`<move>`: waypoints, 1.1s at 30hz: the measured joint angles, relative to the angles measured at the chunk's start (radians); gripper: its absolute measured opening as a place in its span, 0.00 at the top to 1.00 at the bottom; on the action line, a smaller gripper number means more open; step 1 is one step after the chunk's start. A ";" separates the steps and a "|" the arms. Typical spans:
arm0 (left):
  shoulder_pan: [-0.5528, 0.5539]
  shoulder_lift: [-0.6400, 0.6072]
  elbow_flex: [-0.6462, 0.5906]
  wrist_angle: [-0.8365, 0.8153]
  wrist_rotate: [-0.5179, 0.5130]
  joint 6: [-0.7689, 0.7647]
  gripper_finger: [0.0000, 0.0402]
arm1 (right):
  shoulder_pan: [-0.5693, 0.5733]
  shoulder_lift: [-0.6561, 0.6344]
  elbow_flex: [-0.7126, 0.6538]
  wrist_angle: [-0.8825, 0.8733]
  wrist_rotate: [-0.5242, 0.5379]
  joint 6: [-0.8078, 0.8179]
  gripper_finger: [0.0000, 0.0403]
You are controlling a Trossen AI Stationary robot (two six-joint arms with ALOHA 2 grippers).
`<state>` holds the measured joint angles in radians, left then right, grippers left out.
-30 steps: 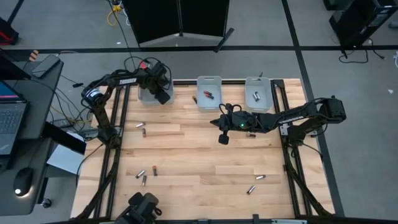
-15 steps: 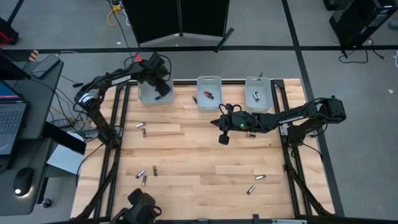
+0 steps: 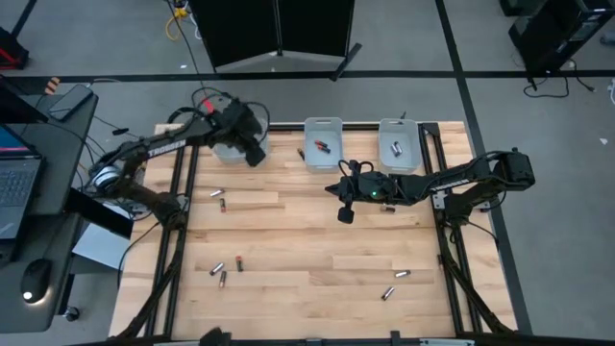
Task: Sort batteries
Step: Put the black silver battery into the right bin
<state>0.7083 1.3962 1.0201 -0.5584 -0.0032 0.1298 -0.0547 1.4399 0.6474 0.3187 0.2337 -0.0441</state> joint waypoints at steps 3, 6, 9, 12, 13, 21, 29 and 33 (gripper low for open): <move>-0.065 -0.085 -0.081 -0.012 -0.001 -0.067 0.77 | 0.000 0.000 0.000 0.001 0.000 0.000 0.96; -0.149 -0.178 -0.156 -0.065 0.000 -0.164 0.77 | 0.000 0.000 0.000 0.000 0.000 0.013 0.96; -0.243 -0.265 -0.210 -0.125 -0.001 -0.236 0.77 | 0.000 0.000 0.000 0.000 0.000 0.023 0.95; -0.337 -0.327 -0.227 -0.221 -0.004 -0.332 0.77 | 0.000 0.000 0.000 0.000 0.000 0.022 0.94; -0.370 -0.341 -0.227 -0.250 -0.005 -0.366 0.77 | -0.001 0.000 0.000 0.000 0.000 0.021 0.94; -0.648 -0.377 -0.227 -0.336 -0.004 -0.624 0.77 | -0.001 0.000 0.000 0.000 0.000 0.018 0.95; -0.853 -0.376 -0.228 -0.338 0.039 -0.757 0.77 | -0.001 0.000 0.000 0.000 0.000 0.016 0.95; -0.898 -0.376 -0.270 -0.317 0.074 -0.811 0.77 | -0.002 0.000 0.000 0.001 0.000 0.015 0.95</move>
<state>-0.1894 1.0199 0.7497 -0.8758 0.0707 -0.6814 -0.0566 1.4399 0.6472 0.3202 0.2337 -0.0293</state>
